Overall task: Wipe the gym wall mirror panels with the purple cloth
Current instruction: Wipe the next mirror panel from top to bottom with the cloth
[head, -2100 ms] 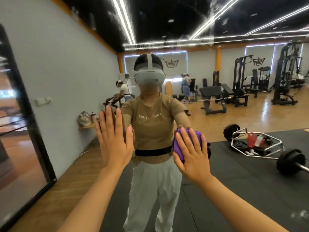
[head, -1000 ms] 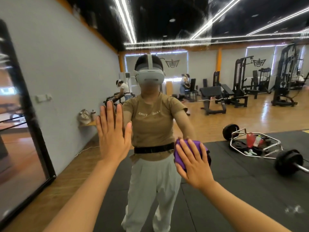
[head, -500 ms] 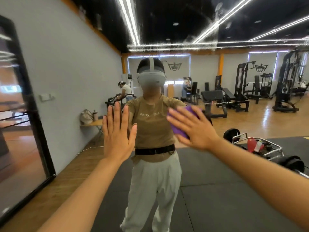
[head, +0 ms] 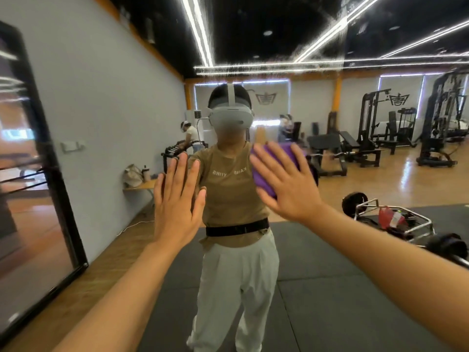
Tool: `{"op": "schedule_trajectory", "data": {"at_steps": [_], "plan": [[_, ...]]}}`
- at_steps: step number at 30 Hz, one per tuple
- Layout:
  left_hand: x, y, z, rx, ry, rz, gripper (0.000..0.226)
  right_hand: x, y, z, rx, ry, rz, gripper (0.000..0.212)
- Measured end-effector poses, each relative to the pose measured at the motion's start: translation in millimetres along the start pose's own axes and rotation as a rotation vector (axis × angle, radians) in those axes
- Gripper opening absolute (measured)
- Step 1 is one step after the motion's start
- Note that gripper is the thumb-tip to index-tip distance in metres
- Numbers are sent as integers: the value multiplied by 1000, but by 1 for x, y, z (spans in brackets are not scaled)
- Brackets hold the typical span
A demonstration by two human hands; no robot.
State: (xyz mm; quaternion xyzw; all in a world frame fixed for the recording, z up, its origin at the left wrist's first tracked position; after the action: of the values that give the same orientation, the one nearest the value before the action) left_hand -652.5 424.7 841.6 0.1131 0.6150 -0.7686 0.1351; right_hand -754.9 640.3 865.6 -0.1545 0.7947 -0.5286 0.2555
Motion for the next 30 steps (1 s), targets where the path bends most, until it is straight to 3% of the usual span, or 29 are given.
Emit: {"op": "schedule_trajectory", "data": {"at_steps": [7,11,14,16,20,24,27,30], "plan": [[4,3,-1,17,-23,2,61,39,148,45,-318,168,177,74],[3,3,2,45,-36,5,62,37,153,41,-436,185,227,72],[1,7,5,60,-40,-3,63,27,111,30,-548,113,251,67],[0,9,6,68,-41,-1,64,14,54,16,-434,48,223,67],[-5,9,17,29,-24,2,63,-15,-71,-14,-33,-6,76,64],[-11,7,31,59,-45,-15,65,-25,-133,-28,292,-61,-21,63],[-13,9,40,57,-35,-22,65,-18,-114,-9,350,-58,-70,64],[-14,13,44,79,-39,-26,64,1,-45,35,182,-46,-26,62]]}}
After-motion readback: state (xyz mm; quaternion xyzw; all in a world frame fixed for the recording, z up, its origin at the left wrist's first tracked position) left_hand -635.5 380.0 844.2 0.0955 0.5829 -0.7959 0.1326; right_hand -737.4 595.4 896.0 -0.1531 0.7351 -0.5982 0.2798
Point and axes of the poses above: each hand's wrist, its own y-axis away from the middle knuckle, its own x-axis out of the palm, z = x × y, the point moved 5 cm from there along -y, towards the middle knuckle, and after that the axes turned 12 degrees about x, right-handed, at the moved point
